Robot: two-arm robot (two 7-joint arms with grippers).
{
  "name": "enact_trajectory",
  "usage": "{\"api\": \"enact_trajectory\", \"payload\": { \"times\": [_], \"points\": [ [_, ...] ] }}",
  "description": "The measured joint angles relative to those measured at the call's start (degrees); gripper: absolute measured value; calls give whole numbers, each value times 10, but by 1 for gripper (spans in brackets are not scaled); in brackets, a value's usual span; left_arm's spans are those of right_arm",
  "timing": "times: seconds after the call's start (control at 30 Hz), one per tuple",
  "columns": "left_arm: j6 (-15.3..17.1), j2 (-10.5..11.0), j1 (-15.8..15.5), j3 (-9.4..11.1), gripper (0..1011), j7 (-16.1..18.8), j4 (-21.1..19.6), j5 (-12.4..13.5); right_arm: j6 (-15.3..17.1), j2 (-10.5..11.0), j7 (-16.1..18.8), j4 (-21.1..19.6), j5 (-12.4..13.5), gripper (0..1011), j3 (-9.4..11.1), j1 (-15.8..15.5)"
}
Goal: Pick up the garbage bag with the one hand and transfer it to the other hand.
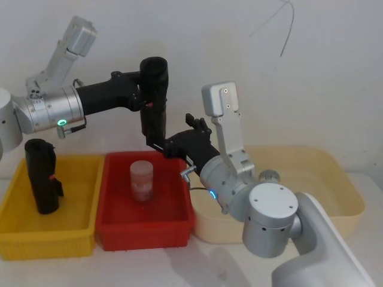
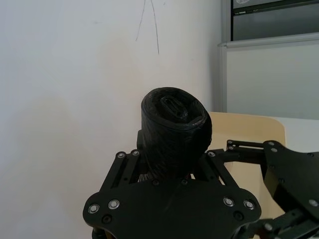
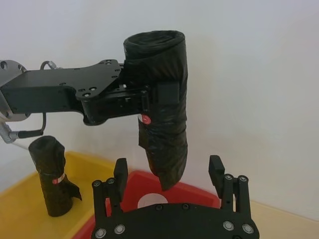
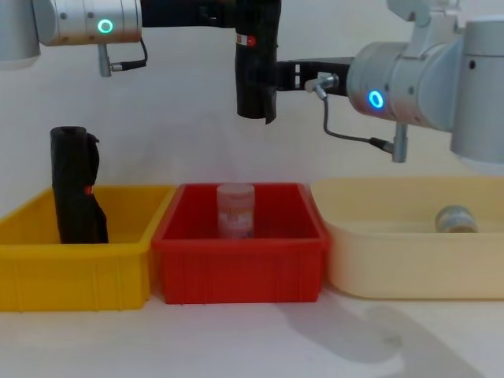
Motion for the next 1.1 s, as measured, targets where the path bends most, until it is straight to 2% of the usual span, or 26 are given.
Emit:
{"api": "enact_trajectory", "payload": {
  "times": [0.43, 1.1],
  "points": [
    [0, 0, 0, 0, 379, 0, 0, 0, -20, -18, -17, 43, -6, 1000, -8, 25],
    [0, 0, 0, 0, 379, 0, 0, 0, -48, -48, -30, 137, -12, 1000, -7, 83]
  ]
}}
